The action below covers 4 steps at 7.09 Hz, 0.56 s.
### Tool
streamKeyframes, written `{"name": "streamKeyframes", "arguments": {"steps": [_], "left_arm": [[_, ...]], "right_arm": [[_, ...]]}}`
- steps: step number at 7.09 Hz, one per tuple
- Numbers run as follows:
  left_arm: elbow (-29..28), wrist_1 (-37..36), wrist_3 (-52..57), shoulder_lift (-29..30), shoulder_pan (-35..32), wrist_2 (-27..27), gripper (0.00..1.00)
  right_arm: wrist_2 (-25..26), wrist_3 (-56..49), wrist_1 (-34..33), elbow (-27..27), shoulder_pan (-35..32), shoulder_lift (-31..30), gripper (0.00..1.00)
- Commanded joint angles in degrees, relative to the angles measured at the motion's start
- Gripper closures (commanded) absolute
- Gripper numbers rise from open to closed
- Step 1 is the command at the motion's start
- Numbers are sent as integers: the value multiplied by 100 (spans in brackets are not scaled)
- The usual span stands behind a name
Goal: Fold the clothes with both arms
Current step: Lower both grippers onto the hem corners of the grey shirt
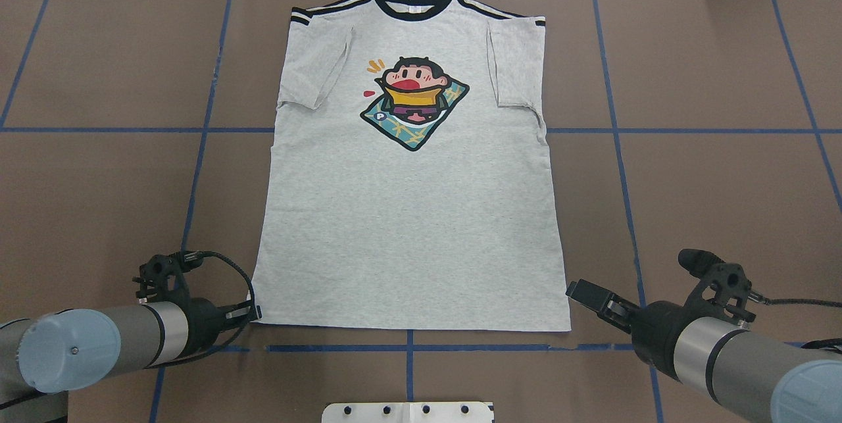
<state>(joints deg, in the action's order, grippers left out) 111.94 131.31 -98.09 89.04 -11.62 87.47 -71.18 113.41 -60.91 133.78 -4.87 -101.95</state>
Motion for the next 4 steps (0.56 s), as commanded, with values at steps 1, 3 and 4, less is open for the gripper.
{"name": "streamKeyframes", "arguments": {"steps": [1, 3, 4], "left_arm": [[4, 0, 0, 0, 2, -36, 100], [117, 0, 0, 17, -7, -37, 100], [301, 0, 0, 26, -15, -28, 100]], "right_arm": [[25, -4, 9, -53, 4, 0, 3], [78, 110, 17, -133, 13, -9, 5], [69, 642, 35, -168, 13, -17, 9]]}}
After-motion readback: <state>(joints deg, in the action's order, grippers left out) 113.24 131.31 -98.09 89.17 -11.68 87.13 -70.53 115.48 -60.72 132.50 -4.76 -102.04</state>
